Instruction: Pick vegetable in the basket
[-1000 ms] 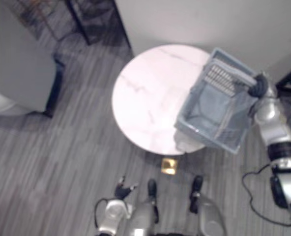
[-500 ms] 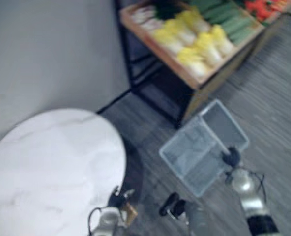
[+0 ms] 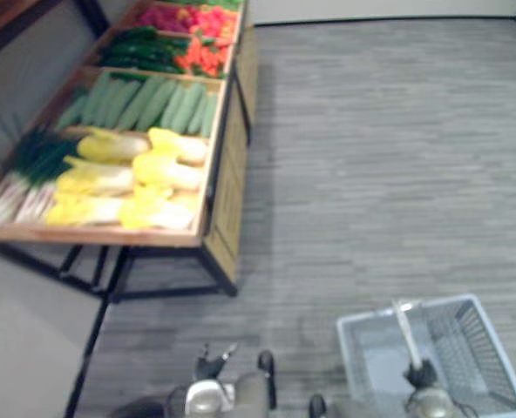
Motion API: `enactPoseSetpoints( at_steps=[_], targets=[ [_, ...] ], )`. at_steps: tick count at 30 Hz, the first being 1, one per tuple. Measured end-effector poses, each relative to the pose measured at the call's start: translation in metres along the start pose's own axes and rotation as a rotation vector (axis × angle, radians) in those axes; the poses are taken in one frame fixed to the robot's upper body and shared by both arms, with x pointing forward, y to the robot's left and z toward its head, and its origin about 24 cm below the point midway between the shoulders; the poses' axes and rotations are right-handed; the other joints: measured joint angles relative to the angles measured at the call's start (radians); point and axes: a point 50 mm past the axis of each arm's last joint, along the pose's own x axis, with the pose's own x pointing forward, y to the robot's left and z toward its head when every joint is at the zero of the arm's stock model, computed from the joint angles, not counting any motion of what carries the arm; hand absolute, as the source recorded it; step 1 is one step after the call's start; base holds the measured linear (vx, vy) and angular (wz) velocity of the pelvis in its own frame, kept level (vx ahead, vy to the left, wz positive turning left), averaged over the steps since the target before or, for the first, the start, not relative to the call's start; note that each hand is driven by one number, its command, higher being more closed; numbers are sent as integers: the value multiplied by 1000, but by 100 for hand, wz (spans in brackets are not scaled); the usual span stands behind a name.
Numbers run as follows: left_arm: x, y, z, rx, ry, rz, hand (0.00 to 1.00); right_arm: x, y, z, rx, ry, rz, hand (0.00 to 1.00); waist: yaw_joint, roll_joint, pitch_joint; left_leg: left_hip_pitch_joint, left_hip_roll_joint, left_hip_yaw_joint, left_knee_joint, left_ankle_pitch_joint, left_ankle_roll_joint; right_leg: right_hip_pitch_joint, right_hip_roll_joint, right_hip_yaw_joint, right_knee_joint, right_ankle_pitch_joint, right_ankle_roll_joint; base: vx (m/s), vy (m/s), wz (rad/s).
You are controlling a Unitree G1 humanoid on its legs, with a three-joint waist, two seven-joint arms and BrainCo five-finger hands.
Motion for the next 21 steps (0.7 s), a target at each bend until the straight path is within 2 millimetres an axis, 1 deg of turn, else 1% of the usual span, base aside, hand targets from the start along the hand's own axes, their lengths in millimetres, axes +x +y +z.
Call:
enactPoseSetpoints(
  at_steps=[1, 2, 3, 4, 5, 6, 7, 8, 9, 10, 11, 12, 13, 14, 15, 16, 17, 18, 19, 20, 21],
  targets=[
    [0, 0, 0, 4, 3, -2, 0, -1, 3, -10, 4, 46, 8, 100, -4, -16, -3, 30, -16, 22, -13, -23, 27, -19, -22, 9, 86, -24, 32, 453, 199, -59],
    [1, 1, 0, 16, 0, -1, 0, -3, 6, -21, 27, 103, 8, 100, -4, -36, 1, 74, -31, 43, -35, -49, 36, -88, -46, -22, 275, -28, 85, 353, 149, -38],
    [2, 3, -1, 26, 2, -1, 0, -3, 6, -25, 35, 128, 7, 100, -7, -40, 4, 103, -35, 45, -47, -54, 36, -119, -61, -46, 374, -14, 130, 412, 181, -26],
    [2, 3, -4, 57, 15, -9, 0, -6, 7, -35, 55, 181, 5, 100, -26, -48, 7, 167, -35, 45, -68, -72, 49, -181, -97, -101, 568, 25, 209, 516, 160, 6],
    [3, 7, -9, 91, 35, -11, 0, -7, 6, -42, 70, 219, -4, 100, -44, -52, 6, 234, -34, 39, -88, -86, 58, -214, -147, -167, 691, 12, 184, 440, 120, 12],
    [2, 8, -11, 100, 43, -10, 0, -9, 4, -47, 77, 236, -14, 100, -47, -52, 6, 269, -31, 37, -108, -87, 59, -228, -172, -199, 725, -1, 162, 520, 80, 12],
    [2, 11, -13, 107, 48, -4, 0, -10, 1, -54, 93, 270, -28, 100, -55, -44, 10, 322, -17, 35, -139, -86, 58, -255, -211, -256, 733, -20, 130, 404, 19, 2],
    [4, 14, -11, 108, 45, 5, 0, -12, 0, -59, 121, 303, -40, 100, -57, -39, 12, 352, 3, 33, -156, -86, 58, -284, -231, -295, 677, -31, 111, 486, 8, 4],
    [4, 16, -10, 102, 43, 10, 0, -12, 0, -62, 139, 319, -43, 100, -58, -37, 13, 363, 16, 31, -163, -86, 57, -295, -233, -310, 624, -35, 105, 408, -61, 12],
    [6, 16, -6, 94, 34, 14, 0, -14, 0, -68, 177, 354, -48, 100, -58, -33, 14, 368, 39, 22, -166, -85, 57, -314, -231, -329, 480, -29, 102, 415, -126, 22],
    [7, 14, -3, 88, 25, 12, 0, -15, 1, -70, 190, 369, -51, 100, -60, -28, 16, 368, 60, 6, -167, -85, 49, -329, -227, -332, 313, 0, 107, 424, -163, 24],
    [8, 13, 0, 80, 20, 10, 0, -16, 0, -71, 201, 376, -56, 100, -61, -24, 19, 372, 73, 4, -167, -89, 40, -336, -222, -329, 216, 44, 103, 440, -218, 16],
    [7, 13, -2, 70, 32, 10, 0, -17, 0, -74, 229, 393, -63, 100, -62, -18, 21, 389, 95, 3, -174, -98, 14, -345, -209, -303, 39, 146, 98, 372, -197, 3],
    [7, 14, -5, 69, 44, 11, 0, -17, 1, -74, 239, 398, -62, 100, -62, -18, 21, 402, 102, 1, -177, -104, -10, -344, -205, -289, -44, 205, 103, 495, -275, 3],
    [7, 17, -11, 61, 70, 22, 0, -19, 4, -78, 258, 416, -57, 100, -62, -31, 14, 428, 110, -1, -183, -123, -53, -335, -201, -247, -183, 295, 107, 659, -434, 42],
    [6, 26, -19, 46, 97, 44, 0, -27, 12, -86, 291, 457, -48, 100, -66, -69, 7, 477, 110, -25, -191, -156, -105, -299, -232, -212, -216, 307, 120, 689, -484, 58],
    [6, 25, -20, 32, 106, 45, 0, -29, 12, -91, 304, 479, -52, 100, -68, -50, 15, 502, 126, -37, -191, -167, -121, -296, -223, -212, -177, 390, 136, 663, -522, 85],
    [2, 18, -28, 10, 138, 30, 0, -28, 13, -90, 315, 491, -50, 100, -83, -7, 5, 496, 178, -48, -151, -162, -129, -321, -197, -234, -58, 370, 90, 412, -357, 53],
    [0, 15, -32, -6, 153, 25, 0, -27, 11, -90, 321, 495, -62, 100, -81, 10, -2, 479, 198, -50, -108, -147, -144, -328, -187, -246, -17, 333, 77, 473, -428, 45],
    [-5, 12, -39, -49, 172, 29, 0, -24, 6, -87, 328, 490, -73, 100, -79, 19, -2, 424, 223, -62, 28, -107, -170, -318, -178, -266, 35, 272, 60, 375, -354, 23],
    [-5, 12, -38, -73, 170, 39, 0, -22, 4, -86, 327, 485, -73, 100, -78, 20, -2, 385, 229, -81, 117, -75, -171, -304, -176, -275, 49, 246, 54, 542, -476, 46]
  ],
)
